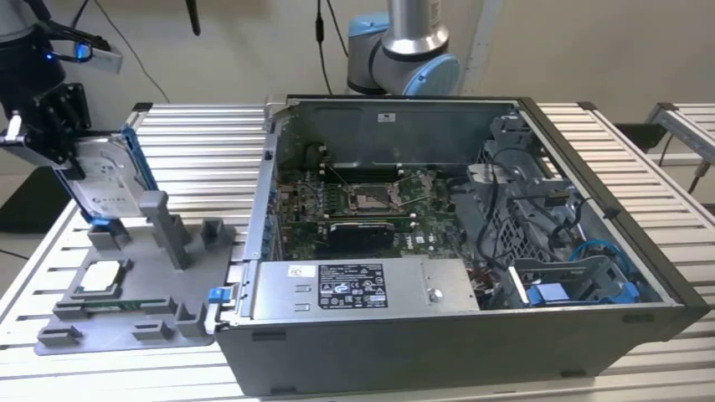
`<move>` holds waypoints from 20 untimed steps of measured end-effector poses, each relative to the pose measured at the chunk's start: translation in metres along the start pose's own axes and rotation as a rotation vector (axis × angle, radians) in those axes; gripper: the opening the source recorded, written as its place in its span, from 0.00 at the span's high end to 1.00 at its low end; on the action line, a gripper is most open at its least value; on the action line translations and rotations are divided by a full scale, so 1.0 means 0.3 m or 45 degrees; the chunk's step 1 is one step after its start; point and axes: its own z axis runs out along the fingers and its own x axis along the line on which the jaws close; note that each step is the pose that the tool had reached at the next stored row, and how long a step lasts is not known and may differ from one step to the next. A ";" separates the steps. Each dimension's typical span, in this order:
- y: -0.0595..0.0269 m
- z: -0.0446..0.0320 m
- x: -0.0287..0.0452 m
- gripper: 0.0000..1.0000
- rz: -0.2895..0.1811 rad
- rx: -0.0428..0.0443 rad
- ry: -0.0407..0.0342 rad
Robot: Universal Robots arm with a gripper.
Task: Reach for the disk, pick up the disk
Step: 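Pick up the disk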
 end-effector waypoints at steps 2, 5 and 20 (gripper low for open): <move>0.000 -0.011 0.000 1.00 0.000 0.000 0.0001; 0.000 -0.027 0.000 1.00 0.000 0.000 0.0001; 0.001 -0.122 -0.001 1.00 0.000 0.000 0.0000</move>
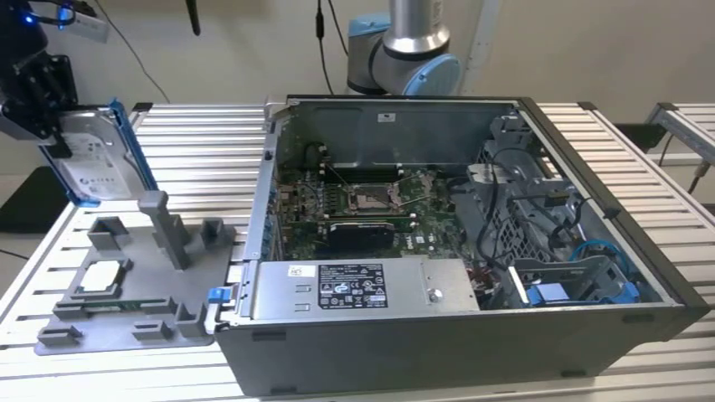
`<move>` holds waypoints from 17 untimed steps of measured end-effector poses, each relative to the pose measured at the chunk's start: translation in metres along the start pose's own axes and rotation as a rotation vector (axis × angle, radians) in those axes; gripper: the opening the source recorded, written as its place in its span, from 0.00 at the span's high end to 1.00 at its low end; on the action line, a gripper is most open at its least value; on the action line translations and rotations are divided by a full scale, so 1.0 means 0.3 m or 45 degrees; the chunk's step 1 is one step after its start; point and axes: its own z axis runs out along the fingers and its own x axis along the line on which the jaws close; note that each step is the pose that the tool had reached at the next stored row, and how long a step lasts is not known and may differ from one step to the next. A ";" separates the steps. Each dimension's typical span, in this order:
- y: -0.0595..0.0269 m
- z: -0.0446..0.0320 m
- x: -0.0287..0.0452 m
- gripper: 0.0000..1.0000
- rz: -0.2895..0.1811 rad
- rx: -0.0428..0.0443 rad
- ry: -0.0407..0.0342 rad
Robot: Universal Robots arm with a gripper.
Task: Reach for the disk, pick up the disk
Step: 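Pick up the disk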
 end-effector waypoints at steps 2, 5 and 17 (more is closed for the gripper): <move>0.000 -0.014 0.000 1.00 0.000 0.000 0.0000; 0.000 -0.036 0.000 1.00 0.000 0.000 0.0001; 0.001 -0.121 0.000 1.00 0.000 0.000 0.0000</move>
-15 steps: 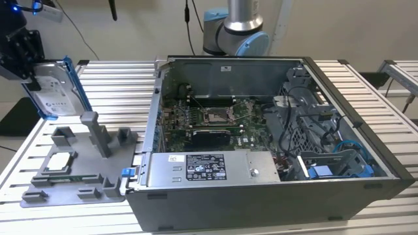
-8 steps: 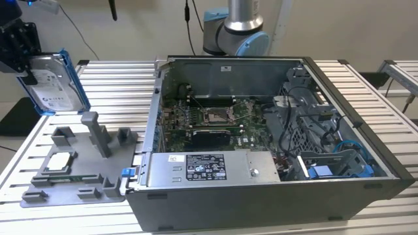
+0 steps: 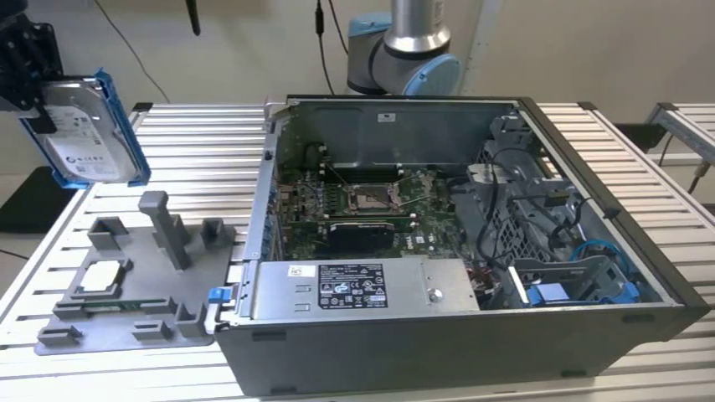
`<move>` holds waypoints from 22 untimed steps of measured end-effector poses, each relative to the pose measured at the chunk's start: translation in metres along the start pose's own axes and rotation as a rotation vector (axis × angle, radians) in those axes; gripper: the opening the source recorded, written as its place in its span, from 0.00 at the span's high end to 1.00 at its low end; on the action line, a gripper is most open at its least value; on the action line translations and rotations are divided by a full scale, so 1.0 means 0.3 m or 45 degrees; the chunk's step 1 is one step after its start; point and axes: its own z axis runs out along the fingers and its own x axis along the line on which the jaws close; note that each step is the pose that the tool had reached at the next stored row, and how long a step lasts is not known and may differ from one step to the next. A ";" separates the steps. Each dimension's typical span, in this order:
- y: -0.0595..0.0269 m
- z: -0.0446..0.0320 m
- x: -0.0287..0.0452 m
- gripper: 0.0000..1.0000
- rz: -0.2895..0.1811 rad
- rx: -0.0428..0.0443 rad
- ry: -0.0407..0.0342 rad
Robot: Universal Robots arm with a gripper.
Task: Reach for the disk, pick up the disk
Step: 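Pick up the disk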
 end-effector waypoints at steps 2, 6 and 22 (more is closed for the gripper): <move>0.000 -0.013 0.000 1.00 0.000 0.000 0.0000; 0.000 -0.038 0.000 1.00 0.000 0.000 0.0000; 0.002 -0.148 -0.001 1.00 0.000 0.000 0.0000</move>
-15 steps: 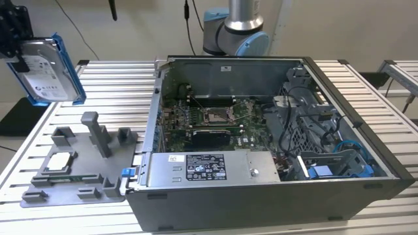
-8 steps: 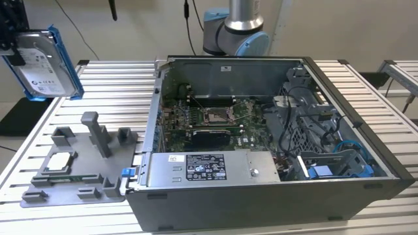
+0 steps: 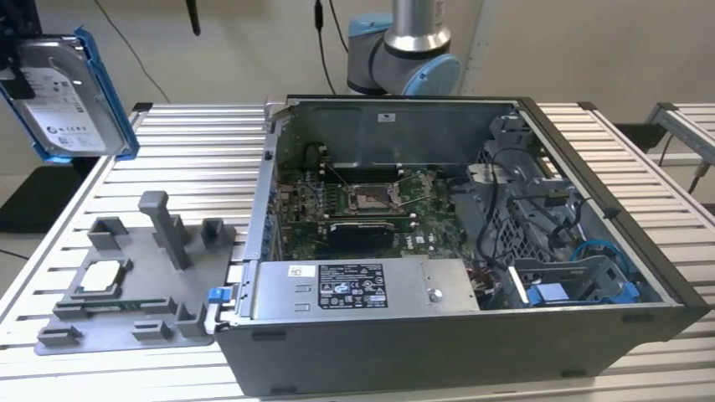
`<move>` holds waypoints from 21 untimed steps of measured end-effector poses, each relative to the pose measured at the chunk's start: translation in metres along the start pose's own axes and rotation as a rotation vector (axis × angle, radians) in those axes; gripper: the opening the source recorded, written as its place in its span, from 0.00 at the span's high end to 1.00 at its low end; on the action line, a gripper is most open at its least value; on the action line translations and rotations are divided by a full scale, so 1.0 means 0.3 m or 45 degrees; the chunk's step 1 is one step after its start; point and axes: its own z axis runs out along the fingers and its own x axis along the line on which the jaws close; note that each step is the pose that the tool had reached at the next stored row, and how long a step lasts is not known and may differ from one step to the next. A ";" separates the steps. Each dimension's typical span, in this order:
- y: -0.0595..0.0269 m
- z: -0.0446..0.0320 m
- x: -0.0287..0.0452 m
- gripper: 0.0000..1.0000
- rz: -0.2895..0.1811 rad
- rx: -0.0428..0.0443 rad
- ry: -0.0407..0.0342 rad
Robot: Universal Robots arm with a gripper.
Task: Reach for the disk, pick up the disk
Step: 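Pick up the disk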
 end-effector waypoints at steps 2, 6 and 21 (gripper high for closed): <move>0.000 -0.014 0.000 1.00 0.000 0.000 0.0001; 0.000 -0.041 0.000 1.00 0.000 0.000 0.0000; 0.001 -0.136 -0.001 1.00 0.000 0.000 0.0000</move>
